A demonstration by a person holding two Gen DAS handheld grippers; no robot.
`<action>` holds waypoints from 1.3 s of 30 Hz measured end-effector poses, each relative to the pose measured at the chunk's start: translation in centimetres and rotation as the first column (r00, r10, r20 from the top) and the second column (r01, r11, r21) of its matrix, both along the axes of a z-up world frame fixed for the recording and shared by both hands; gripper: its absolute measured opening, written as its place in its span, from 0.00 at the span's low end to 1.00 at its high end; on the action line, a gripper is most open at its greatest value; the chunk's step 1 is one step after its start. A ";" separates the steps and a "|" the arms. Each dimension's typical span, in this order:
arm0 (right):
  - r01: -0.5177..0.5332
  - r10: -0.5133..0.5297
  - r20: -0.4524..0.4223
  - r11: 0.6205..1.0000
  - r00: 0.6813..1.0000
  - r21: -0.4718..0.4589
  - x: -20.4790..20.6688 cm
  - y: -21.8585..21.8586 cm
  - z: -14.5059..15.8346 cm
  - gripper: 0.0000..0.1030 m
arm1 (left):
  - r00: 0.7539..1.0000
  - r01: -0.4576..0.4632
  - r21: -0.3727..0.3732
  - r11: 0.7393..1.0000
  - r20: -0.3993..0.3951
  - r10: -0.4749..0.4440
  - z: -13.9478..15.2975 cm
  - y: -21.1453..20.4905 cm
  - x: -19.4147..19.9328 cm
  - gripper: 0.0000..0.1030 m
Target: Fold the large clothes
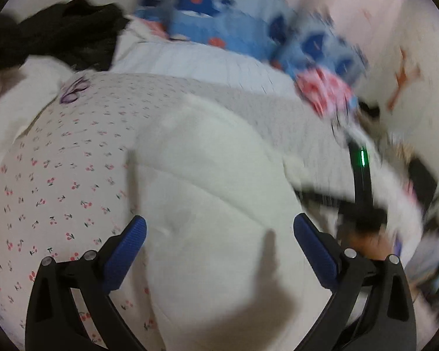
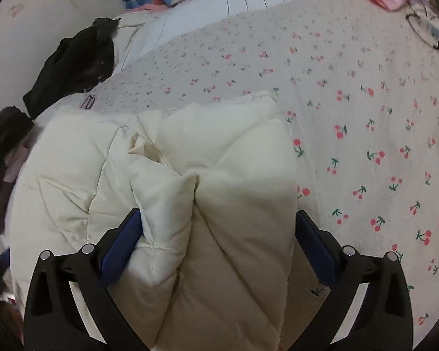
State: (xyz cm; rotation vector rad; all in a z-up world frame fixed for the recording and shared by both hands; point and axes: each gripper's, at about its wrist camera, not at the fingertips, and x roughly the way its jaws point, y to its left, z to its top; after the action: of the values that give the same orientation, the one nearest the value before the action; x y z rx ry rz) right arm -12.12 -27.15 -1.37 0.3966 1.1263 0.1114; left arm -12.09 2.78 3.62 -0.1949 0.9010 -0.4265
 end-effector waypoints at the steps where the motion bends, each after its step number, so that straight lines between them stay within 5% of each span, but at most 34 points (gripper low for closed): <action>1: 0.001 0.000 -0.005 1.000 1.000 0.015 0.1 -0.5 -0.2 0.94 | 1.000 -0.018 -0.002 1.000 -0.022 0.018 -0.4 0.2 1.1 0.93; 4: -0.004 0.004 -0.021 0.999 1.000 0.047 1.6 -2.6 -0.9 0.94 | 0.985 0.046 0.038 0.998 -0.166 -0.039 -4.2 -1.8 3.5 0.95; 9: 0.017 -0.010 -0.040 0.983 0.999 0.183 2.4 -4.7 -0.5 0.94 | 0.990 0.048 0.066 0.997 -0.139 -0.038 -5.2 -1.7 3.0 0.95; 17: 0.029 -0.037 0.026 0.964 0.999 0.264 -0.8 -7.0 3.1 0.94 | 0.996 0.021 0.065 0.998 -0.089 -0.015 -5.4 -1.3 1.9 0.95; 21: 0.009 -0.016 0.035 0.985 0.999 0.172 -2.5 -6.4 4.6 0.94 | 0.999 0.005 0.113 0.994 -0.046 0.000 -4.8 -2.0 1.6 0.95; 25: -0.071 0.059 0.082 0.984 0.995 0.163 -3.7 -4.9 5.9 0.94 | 0.997 -0.029 0.265 0.964 0.076 0.010 -3.7 -3.8 0.1 0.95; 28: -0.133 0.134 0.085 0.991 0.987 -0.010 -4.1 -2.1 6.3 0.94 | 0.986 -0.066 0.371 0.926 0.164 0.005 -3.3 -5.1 -0.9 0.95; 31: -0.164 0.171 0.052 0.979 0.984 -0.124 -4.3 -0.3 5.2 0.94 | 0.984 -0.080 0.389 0.918 0.180 0.009 -3.2 -5.2 -1.1 0.95; 39: -0.148 0.169 0.081 0.964 0.982 -0.219 -5.0 1.2 4.8 0.94 | 0.979 -0.097 0.385 0.918 0.202 0.019 -3.3 -5.0 -1.5 0.95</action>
State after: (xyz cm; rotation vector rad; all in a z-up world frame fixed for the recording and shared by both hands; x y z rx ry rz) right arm -17.14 -25.98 3.43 0.1082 1.0589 0.1484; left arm -13.62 -2.22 0.33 0.1881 0.7673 -0.1962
